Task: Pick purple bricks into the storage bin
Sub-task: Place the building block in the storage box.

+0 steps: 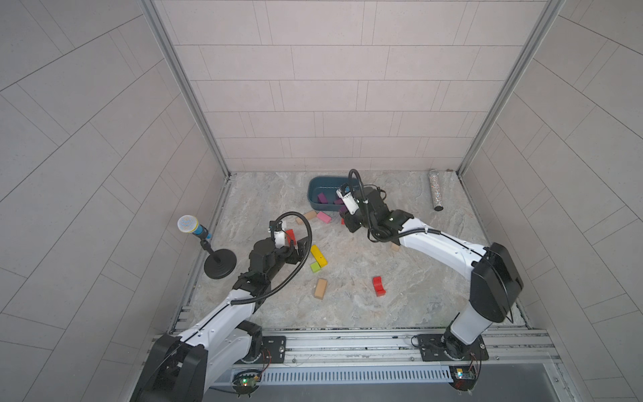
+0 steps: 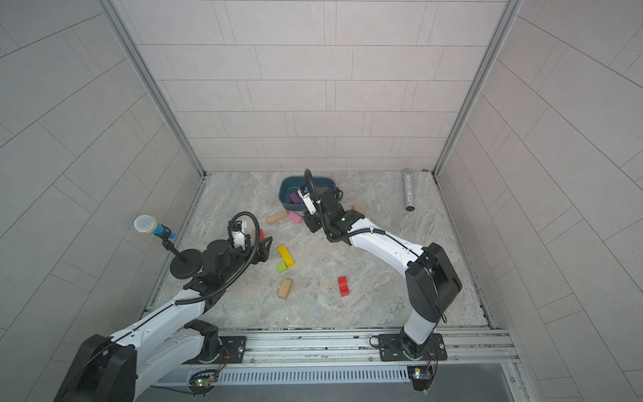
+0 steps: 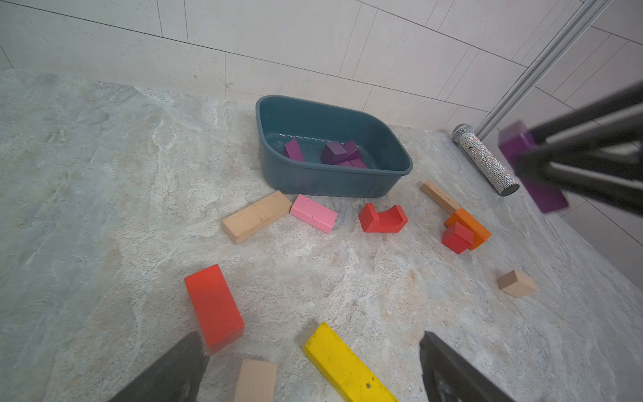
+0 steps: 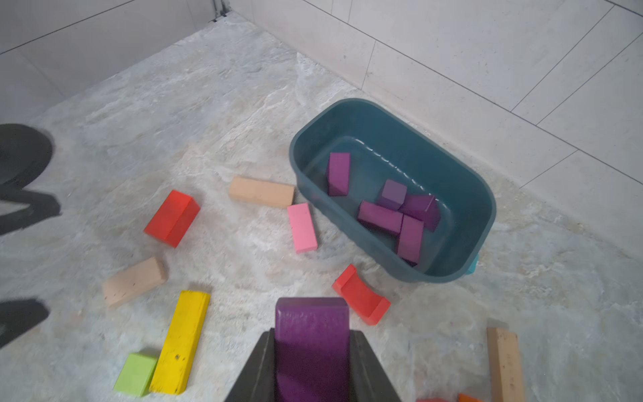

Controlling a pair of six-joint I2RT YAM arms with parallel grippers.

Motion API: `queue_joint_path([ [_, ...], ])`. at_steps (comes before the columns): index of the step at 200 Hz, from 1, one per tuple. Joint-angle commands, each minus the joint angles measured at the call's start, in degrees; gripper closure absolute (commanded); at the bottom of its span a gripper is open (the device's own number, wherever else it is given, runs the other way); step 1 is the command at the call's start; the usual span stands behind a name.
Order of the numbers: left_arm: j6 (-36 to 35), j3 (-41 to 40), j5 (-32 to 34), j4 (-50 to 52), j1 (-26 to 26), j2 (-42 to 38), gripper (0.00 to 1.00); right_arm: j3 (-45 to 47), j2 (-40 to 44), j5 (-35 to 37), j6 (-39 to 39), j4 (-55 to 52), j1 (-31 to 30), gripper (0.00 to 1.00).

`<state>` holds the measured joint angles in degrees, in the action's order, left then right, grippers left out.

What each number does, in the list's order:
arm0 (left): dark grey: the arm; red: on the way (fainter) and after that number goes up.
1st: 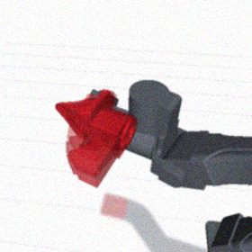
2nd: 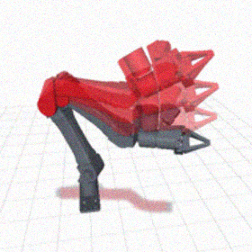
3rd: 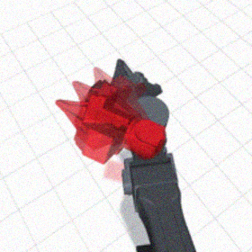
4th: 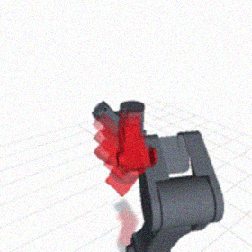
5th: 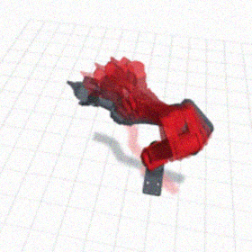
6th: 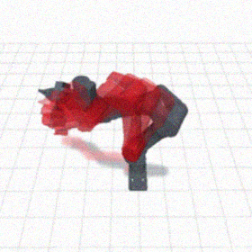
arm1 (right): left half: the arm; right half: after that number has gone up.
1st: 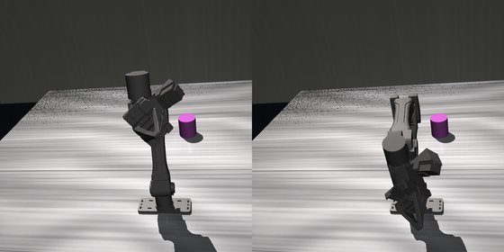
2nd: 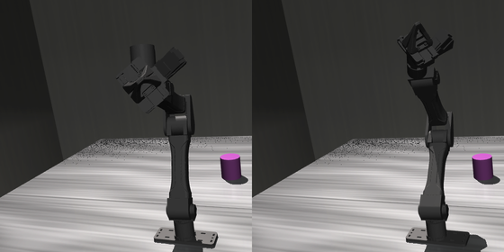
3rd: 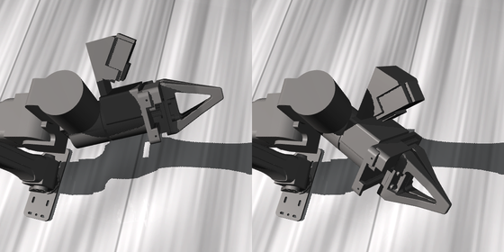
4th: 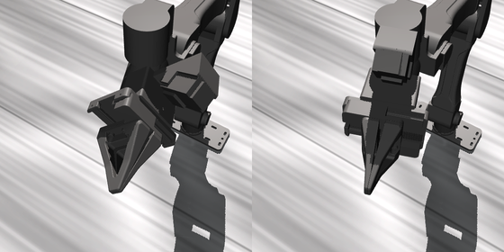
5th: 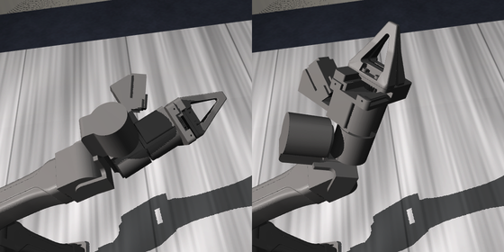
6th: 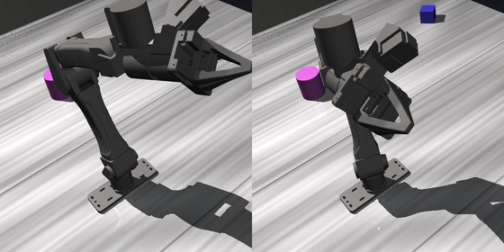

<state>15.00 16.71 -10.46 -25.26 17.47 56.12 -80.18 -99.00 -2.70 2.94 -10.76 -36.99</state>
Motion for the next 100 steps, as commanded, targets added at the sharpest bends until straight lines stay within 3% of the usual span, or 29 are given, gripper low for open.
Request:
queue_joint_path([
  [1, 0.2, 0.6, -0.5, -1.2, -0.3, -0.7, 0.0, -10.0, -8.5, -4.0, -1.8, -2.0, 2.3, 1.0],
  [38, 0.0, 0.6, -0.1, -0.7, -0.3, -1.4, 0.0, -29.7, -24.3, -5.6, -2.8, -7.3, 5.3, 1.0],
  [100, -0.4, 0.9, 0.4, -1.0, -0.3, -0.1, 0.0, -58.0, -43.5, -7.5, -3.2, -19.4, 7.2, 1.0],
])
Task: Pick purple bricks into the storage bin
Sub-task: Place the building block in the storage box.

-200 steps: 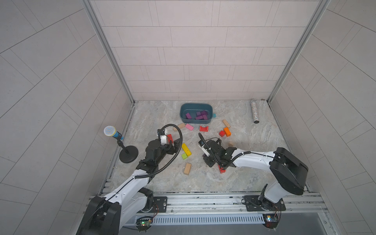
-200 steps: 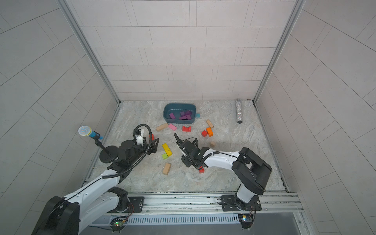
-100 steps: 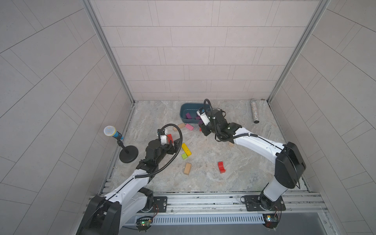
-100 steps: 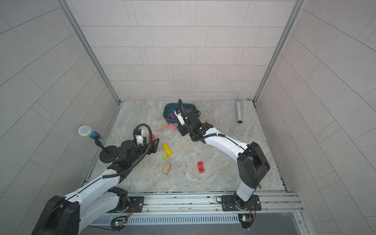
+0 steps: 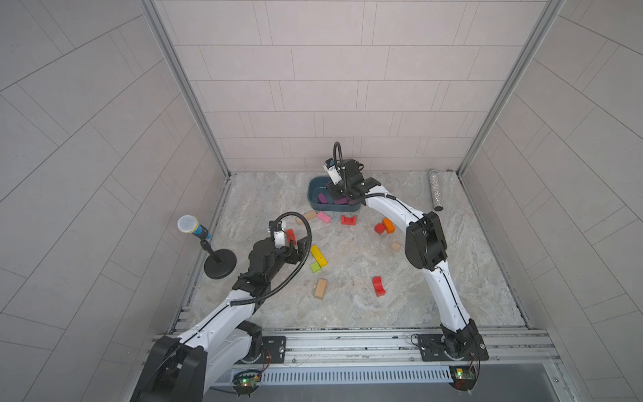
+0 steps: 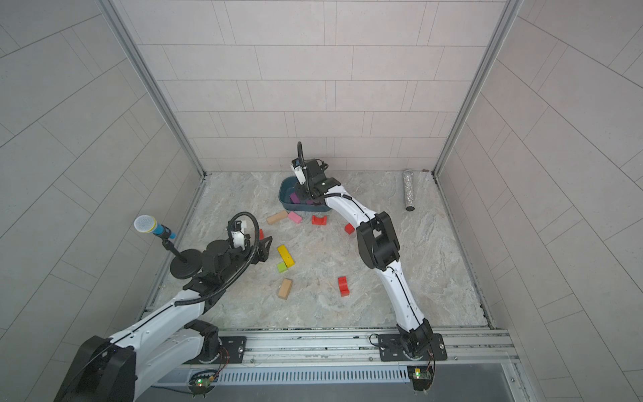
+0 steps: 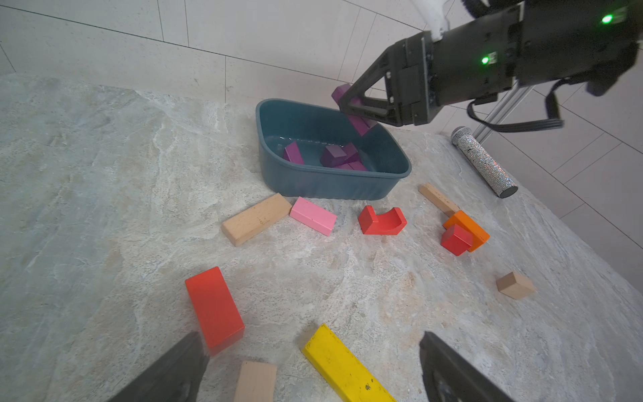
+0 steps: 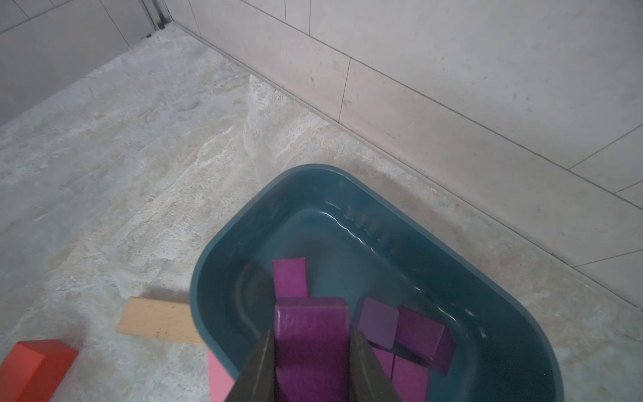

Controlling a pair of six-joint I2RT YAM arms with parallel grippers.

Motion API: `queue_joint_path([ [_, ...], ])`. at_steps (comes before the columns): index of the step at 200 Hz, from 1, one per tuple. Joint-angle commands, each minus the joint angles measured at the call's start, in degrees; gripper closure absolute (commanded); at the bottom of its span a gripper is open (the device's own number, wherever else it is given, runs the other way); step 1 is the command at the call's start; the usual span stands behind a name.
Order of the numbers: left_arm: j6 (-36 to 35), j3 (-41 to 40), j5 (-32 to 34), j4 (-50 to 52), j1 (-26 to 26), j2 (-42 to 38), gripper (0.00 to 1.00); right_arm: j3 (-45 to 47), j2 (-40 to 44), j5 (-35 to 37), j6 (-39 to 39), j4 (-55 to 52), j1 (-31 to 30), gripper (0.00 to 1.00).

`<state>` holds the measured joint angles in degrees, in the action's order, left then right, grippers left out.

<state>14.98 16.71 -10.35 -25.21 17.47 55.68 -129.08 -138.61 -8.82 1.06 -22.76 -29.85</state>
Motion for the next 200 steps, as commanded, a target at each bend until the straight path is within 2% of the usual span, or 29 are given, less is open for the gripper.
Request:
queue_joint_path([
  [1, -0.4, 0.9, 0.2, -1.1, -0.3, 0.3, 0.0, -9.5, -4.1, -1.4, -1.3, -7.6, 0.0, 1.0],
  [28, -0.5, 0.9, 0.3, -1.8, -0.3, 1.4, 0.0, -16.6, -9.6, -2.3, -0.4, -9.8, 0.0, 1.0],
  [99, -0.6, 1.0, 0.3, -1.8, -0.3, 1.4, 0.0, -18.7, -16.8, -2.3, 1.8, -5.5, 0.3, 1.0],
  [200, -0.8, 1.0, 0.7, -1.6, -0.3, 1.0, 0.0, -18.8, -18.6, -2.8, 1.9, -3.7, 0.5, 1.0],
])
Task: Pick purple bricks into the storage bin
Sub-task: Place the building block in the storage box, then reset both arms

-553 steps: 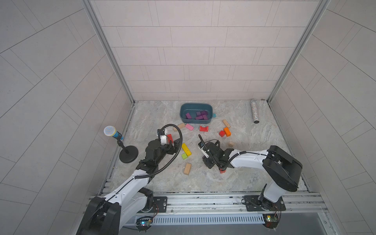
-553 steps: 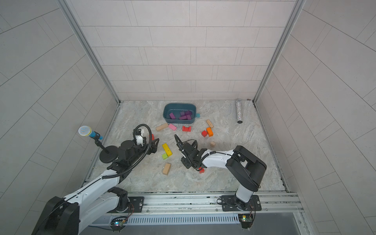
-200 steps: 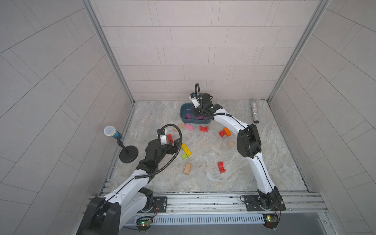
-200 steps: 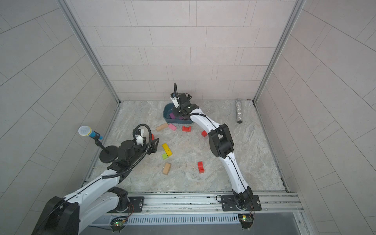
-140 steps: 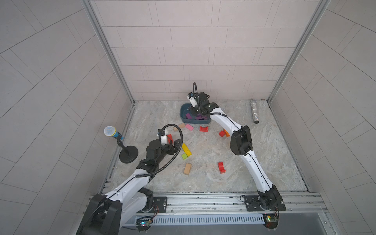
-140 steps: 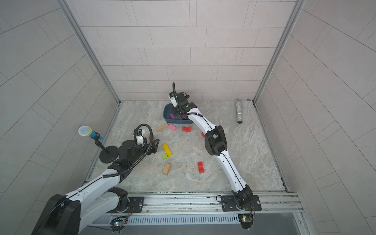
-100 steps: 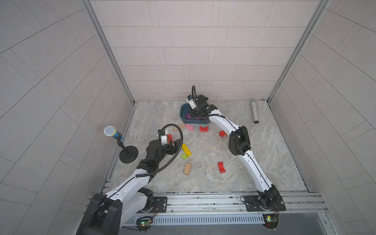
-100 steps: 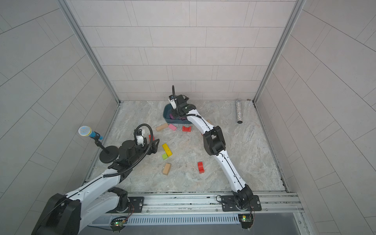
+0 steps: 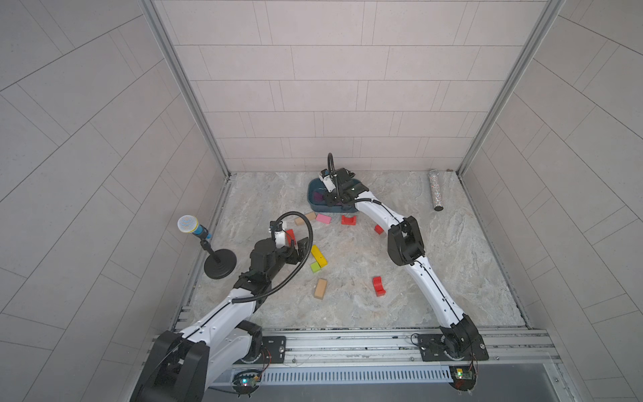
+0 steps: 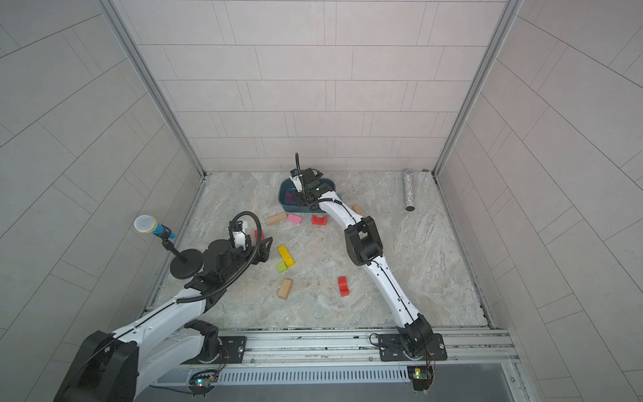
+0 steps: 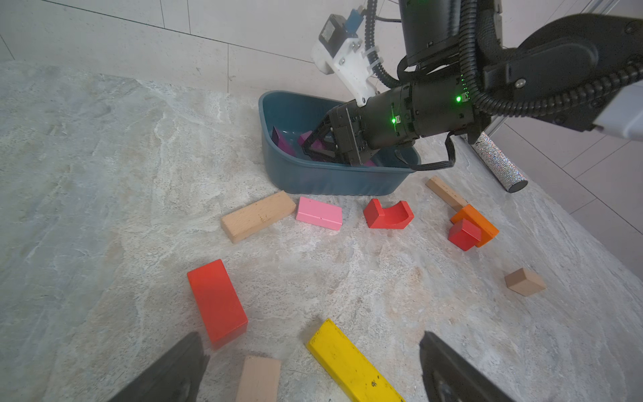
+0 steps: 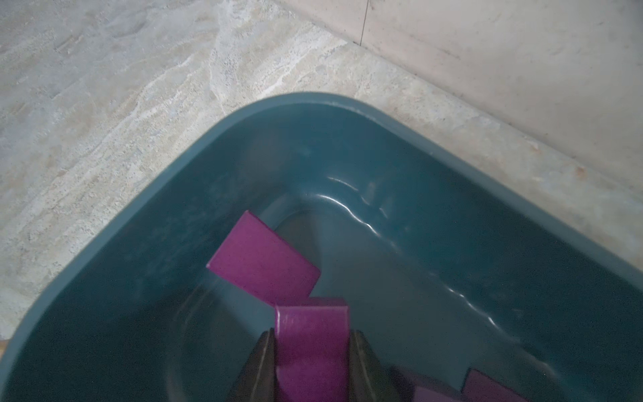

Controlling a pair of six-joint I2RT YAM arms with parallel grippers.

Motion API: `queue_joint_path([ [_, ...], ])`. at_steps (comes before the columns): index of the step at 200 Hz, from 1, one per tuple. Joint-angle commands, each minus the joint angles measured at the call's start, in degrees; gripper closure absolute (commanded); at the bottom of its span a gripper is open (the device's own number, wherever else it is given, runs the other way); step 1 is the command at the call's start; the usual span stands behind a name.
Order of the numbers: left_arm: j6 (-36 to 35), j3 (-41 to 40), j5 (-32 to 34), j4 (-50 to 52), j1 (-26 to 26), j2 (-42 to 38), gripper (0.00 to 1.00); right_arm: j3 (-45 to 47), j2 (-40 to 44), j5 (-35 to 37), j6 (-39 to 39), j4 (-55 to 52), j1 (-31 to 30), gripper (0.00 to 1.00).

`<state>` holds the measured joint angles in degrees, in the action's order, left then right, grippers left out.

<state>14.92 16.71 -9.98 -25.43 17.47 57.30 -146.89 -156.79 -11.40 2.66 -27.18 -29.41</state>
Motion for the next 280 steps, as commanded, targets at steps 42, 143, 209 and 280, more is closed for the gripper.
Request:
queue_joint_path([
  [42, -0.7, 1.0, 0.3, -1.4, -0.3, -0.4, 0.0, -1.0, 0.5, -0.2, 0.1, 0.9, 0.0, 0.84],
  [143, -1.0, 1.6, 0.9, 1.3, -0.4, -2.7, 0.0, -0.5, 9.5, -1.2, -1.7, -0.4, 0.1, 0.2],
  [209, -2.8, 4.9, 2.9, 4.7, -0.8, -5.1, 0.0, 39.5, 41.4, 0.1, -5.7, 20.6, 0.0, 0.0],
  [280, -5.1, 8.6, 14.6, 6.4, -1.6, -6.8, 0.0, 105.0, 81.3, 15.1, -19.9, 64.9, 4.9, 0.0],
])
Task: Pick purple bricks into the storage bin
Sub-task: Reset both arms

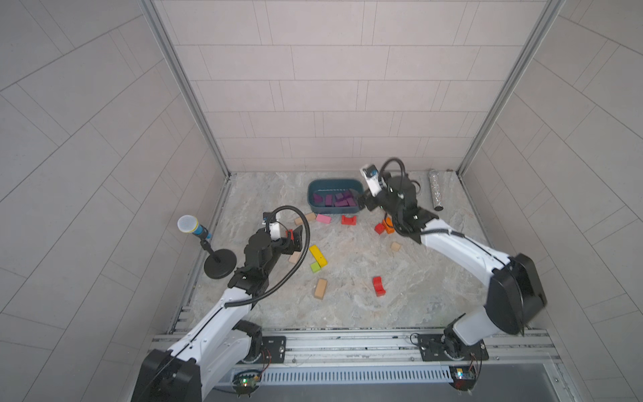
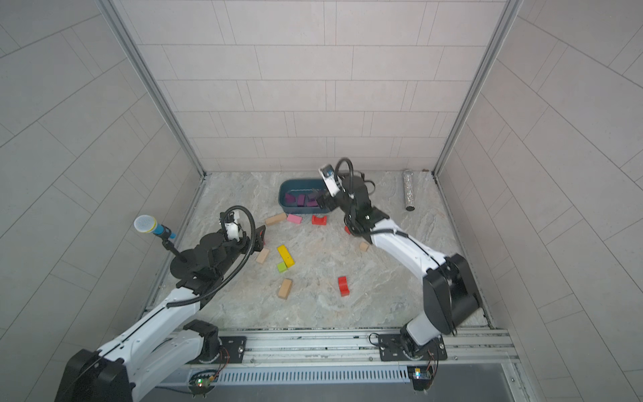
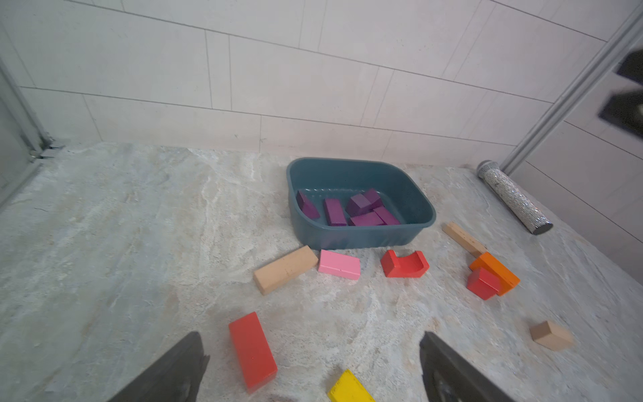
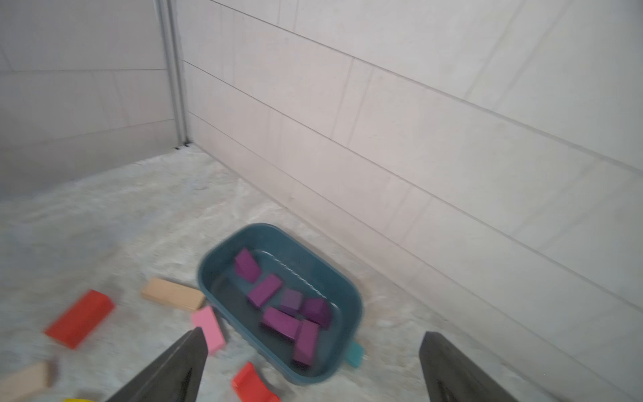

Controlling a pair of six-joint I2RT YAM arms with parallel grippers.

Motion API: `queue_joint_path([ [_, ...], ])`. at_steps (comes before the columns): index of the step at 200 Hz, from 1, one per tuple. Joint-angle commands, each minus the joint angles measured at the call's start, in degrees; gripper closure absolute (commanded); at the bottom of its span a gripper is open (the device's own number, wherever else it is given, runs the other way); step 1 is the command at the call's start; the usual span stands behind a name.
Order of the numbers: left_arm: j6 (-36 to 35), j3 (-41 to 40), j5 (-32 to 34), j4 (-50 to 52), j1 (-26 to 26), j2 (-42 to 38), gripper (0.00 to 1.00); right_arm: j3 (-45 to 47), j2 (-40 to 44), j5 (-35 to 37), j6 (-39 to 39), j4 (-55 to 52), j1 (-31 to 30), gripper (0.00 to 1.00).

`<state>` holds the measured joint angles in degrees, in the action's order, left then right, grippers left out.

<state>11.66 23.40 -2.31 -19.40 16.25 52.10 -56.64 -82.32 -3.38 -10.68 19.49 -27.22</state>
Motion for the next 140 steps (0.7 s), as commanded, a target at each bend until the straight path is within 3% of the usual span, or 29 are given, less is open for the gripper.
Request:
queue_joint_path([
  [1, -1.9, 1.9, 7.3, 0.4, -0.4, -1.6, 0.0, 15.4, 7.3, 7.2, -6.4, 18.4, 3.0, 0.0],
  [27, -1.7, -3.9, 22.8, -6.3, -0.5, -2.9, 0.0, 26.5, 14.9, 10.1, -1.1, 16.1, 9.4, 0.0],
  [44, -5.1, -12.7, 32.6, -20.6, -0.6, -2.8, 0.0, 33.0, 17.1, 15.7, 3.2, 19.5, 11.8, 0.0],
  [62, -10.9, -18.1, 38.1, -31.3, -1.0, 0.7, 0.0, 37.9, 17.4, 19.8, 7.5, 23.4, 14.0, 0.0],
  [92, -9.7, -15.2, 39.2, -25.9, -1.7, 7.5, 0.0, 40.7, 11.9, 21.1, 11.3, 31.3, 16.3, 0.0],
  [101, -8.4, -13.7, 39.6, -23.9, -1.8, 10.5, 0.0, 40.0, 12.4, 20.7, 11.1, 29.1, 16.3, 0.0],
  [115, -9.4, -13.5, 40.6, -29.5, -1.8, 15.0, 0.0, 39.3, 13.1, 22.4, 11.3, 26.7, 16.5, 0.0],
  [140, -11.1, -13.0, 42.2, -35.5, -1.8, 19.7, 0.0, 41.3, 12.5, 24.4, 12.5, 31.3, 17.6, 0.0],
])
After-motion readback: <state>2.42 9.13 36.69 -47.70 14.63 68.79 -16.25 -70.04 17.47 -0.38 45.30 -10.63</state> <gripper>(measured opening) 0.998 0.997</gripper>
